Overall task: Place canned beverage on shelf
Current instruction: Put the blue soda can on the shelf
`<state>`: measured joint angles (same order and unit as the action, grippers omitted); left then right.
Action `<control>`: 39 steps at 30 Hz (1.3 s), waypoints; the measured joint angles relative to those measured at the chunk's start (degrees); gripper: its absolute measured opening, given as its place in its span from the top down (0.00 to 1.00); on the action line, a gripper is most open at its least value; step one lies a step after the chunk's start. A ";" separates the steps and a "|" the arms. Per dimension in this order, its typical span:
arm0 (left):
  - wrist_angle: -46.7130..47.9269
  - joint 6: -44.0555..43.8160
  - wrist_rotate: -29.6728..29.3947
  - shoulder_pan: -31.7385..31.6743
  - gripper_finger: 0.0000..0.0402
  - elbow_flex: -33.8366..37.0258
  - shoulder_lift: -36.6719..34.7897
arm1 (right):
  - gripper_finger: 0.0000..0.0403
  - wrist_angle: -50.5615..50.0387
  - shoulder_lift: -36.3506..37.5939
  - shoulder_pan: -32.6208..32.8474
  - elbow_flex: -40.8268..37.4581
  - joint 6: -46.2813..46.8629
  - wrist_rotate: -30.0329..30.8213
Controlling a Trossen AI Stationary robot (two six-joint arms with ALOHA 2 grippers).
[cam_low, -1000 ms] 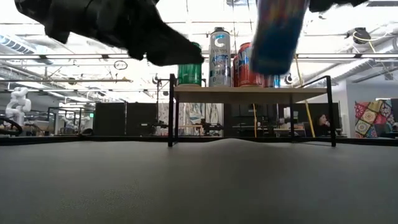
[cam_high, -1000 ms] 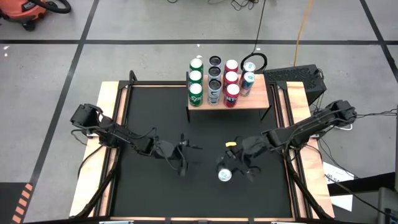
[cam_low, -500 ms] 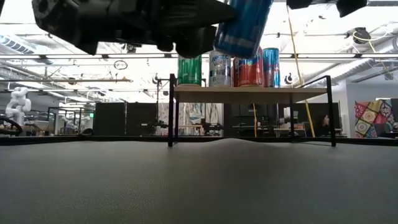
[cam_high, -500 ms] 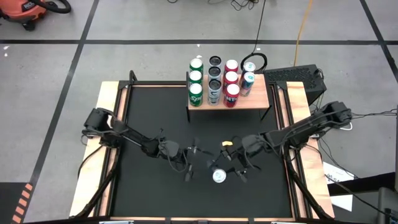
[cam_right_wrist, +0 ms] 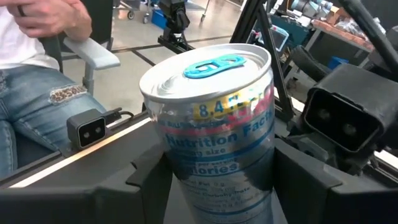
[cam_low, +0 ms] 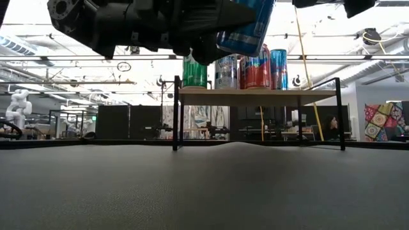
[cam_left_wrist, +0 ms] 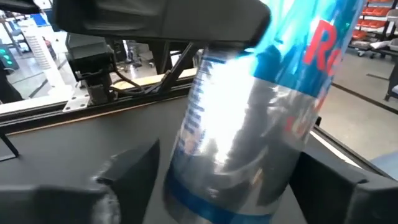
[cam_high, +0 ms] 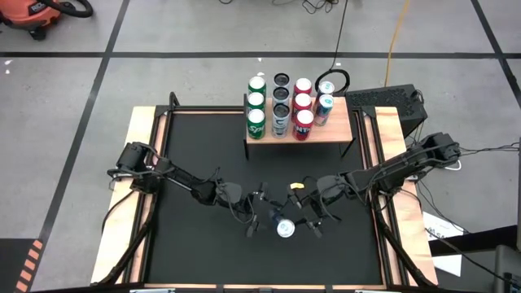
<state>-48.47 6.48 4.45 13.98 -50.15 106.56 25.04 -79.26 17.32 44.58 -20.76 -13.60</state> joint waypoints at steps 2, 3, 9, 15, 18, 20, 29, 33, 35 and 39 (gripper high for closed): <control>0.01 0.05 0.26 -0.05 0.29 0.00 0.00 | 0.44 0.02 0.04 -0.02 0.00 0.60 0.04; 0.08 0.23 0.39 -0.07 0.33 0.02 0.00 | 0.43 0.02 0.04 -0.02 0.00 0.92 0.01; -0.22 1.38 -2.05 -0.08 0.47 0.10 0.00 | 0.33 -2.37 1.74 0.32 0.00 12.56 8.96; -2.42 1.05 -15.46 -0.20 0.46 0.11 0.00 | 0.33 -11.41 8.78 0.59 0.00 19.35 21.47; -4.44 1.00 -19.99 -0.18 0.46 0.07 0.00 | 0.35 -12.15 10.94 0.99 0.00 20.13 24.14; -5.67 0.93 -20.35 -0.20 0.46 0.07 0.00 | 0.36 -11.63 11.19 1.11 0.02 20.12 25.11; -6.47 -1.57 -24.25 -0.72 0.46 0.08 0.00 | 0.37 -5.56 8.06 0.62 0.03 19.16 27.08; -6.37 -1.68 -25.14 -0.81 0.46 0.09 0.00 | 0.37 -5.48 7.91 -0.02 0.02 19.82 28.34; -6.15 -1.96 -25.95 -0.79 0.46 0.09 0.00 | 0.36 -5.02 7.87 -0.06 0.02 20.92 28.34; -6.20 -2.05 -26.30 -0.79 0.46 0.07 -0.13 | 0.36 -3.37 7.80 -0.07 0.02 21.71 28.64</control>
<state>-54.67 4.43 -21.85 13.19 -50.09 106.43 21.66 -71.46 17.26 44.60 0.95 15.05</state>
